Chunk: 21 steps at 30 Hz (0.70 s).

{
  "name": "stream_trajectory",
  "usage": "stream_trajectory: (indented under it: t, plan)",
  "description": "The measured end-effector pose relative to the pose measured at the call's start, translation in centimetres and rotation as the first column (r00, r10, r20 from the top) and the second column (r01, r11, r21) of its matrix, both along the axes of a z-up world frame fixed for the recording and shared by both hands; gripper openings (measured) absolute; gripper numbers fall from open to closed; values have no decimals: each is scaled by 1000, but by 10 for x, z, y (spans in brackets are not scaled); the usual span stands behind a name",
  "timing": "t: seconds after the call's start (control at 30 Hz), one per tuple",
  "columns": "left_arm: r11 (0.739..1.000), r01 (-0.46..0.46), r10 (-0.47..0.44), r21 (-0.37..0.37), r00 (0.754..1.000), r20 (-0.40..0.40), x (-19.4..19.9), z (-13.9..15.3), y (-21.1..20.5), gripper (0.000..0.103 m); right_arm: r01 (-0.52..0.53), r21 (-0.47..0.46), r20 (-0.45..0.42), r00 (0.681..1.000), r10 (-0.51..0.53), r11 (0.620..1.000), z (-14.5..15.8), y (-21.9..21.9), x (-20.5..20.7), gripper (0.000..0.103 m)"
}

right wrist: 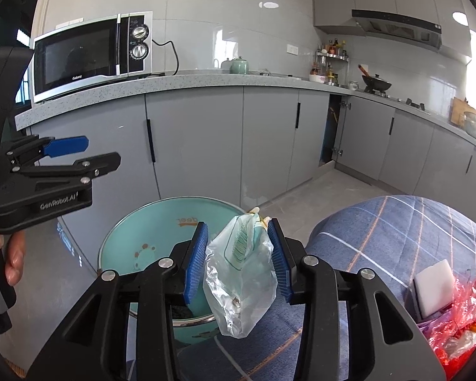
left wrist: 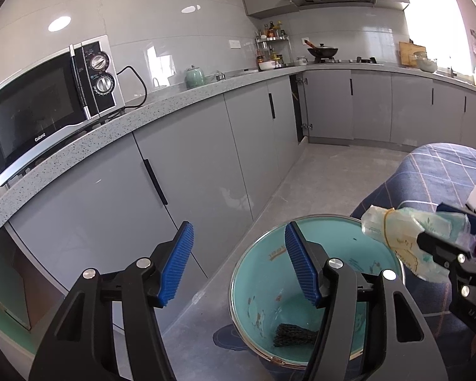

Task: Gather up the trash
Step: 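Open the left tool to drop the rope while the right tool drops the mask bag into the bin, then move both tools back to the table and grasp the red plastic bag with the left tool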

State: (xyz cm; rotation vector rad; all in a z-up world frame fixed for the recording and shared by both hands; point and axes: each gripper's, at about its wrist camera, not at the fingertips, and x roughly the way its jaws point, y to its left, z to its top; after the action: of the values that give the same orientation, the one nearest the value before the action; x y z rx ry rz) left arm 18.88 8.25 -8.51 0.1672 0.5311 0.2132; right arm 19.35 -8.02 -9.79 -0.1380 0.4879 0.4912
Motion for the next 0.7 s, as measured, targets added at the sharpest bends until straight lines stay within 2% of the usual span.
stream_trajectory:
  t: [0.13, 0.4, 0.57, 0.7]
  plan:
    - [1000, -14, 14, -6, 1000, 8, 0, 3, 6, 61, -43, -4, 0, 999, 43, 999, -1, 6, -4, 40]
    - [999, -27, 27, -18, 1000, 12, 0, 5, 11, 62, -36, 11, 18, 999, 36, 999, 6, 2, -9, 42]
    - [1000, 0, 0, -11, 1000, 12, -3, 6, 1, 66, 21, 18, 27, 999, -21, 1000, 15, -19, -15, 46]
    - [999, 41, -41, 2, 999, 6, -4, 7, -18, 67, 114, 17, 43, 992, -115, 993, 29, -53, -31, 48]
